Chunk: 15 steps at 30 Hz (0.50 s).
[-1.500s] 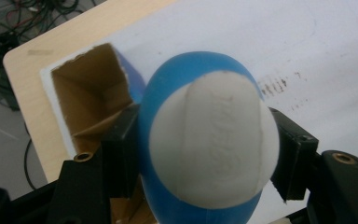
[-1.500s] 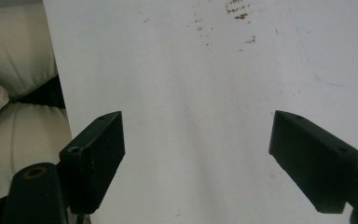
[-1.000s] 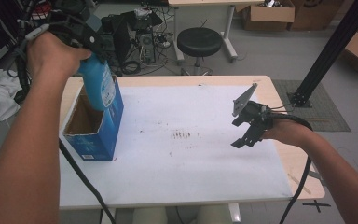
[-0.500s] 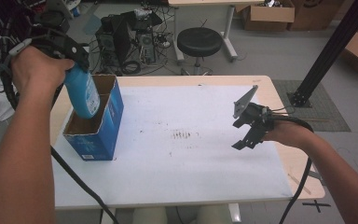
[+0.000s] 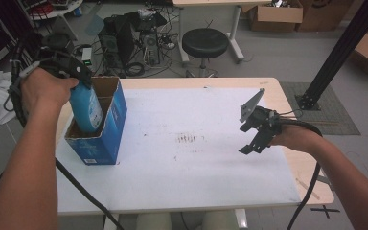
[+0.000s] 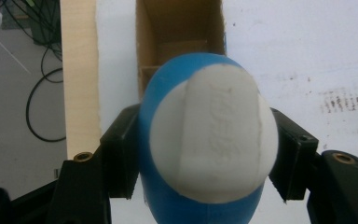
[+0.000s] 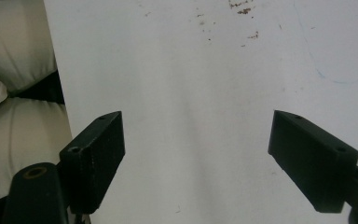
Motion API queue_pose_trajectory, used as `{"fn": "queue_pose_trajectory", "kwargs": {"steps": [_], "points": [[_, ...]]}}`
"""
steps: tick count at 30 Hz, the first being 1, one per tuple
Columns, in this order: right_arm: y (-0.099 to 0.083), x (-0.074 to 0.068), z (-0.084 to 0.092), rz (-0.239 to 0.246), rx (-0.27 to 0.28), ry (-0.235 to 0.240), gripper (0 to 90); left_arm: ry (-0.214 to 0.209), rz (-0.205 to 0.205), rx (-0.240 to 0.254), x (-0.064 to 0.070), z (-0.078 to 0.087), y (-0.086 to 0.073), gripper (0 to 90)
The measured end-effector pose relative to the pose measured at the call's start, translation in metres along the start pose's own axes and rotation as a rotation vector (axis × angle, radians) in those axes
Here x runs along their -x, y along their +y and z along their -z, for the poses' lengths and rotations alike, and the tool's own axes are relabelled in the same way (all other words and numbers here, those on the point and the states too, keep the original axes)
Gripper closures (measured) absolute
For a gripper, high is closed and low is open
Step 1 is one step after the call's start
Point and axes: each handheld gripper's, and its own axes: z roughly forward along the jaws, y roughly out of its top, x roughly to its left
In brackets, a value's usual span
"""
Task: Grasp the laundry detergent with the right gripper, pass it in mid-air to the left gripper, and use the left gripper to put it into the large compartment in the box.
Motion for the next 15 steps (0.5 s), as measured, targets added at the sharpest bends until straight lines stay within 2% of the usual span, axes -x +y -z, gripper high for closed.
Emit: {"fn": "queue_pose_trajectory", "kwargs": {"steps": [7,14,15], "points": [[-0.005,0.001,-0.004,-0.013,-0.002,0.005,18.3,-0.003,-0.015,-0.005,0.000,-0.036,-0.012,38.2],[-0.006,0.002,-0.004,-0.017,-0.003,0.003,18.4,-0.007,-0.027,-0.013,0.000,-0.061,-0.021,38.2],[-0.006,0.003,-0.004,-0.019,-0.005,0.003,18.3,-0.012,-0.023,-0.020,-0.001,-0.069,-0.024,38.2]]}}
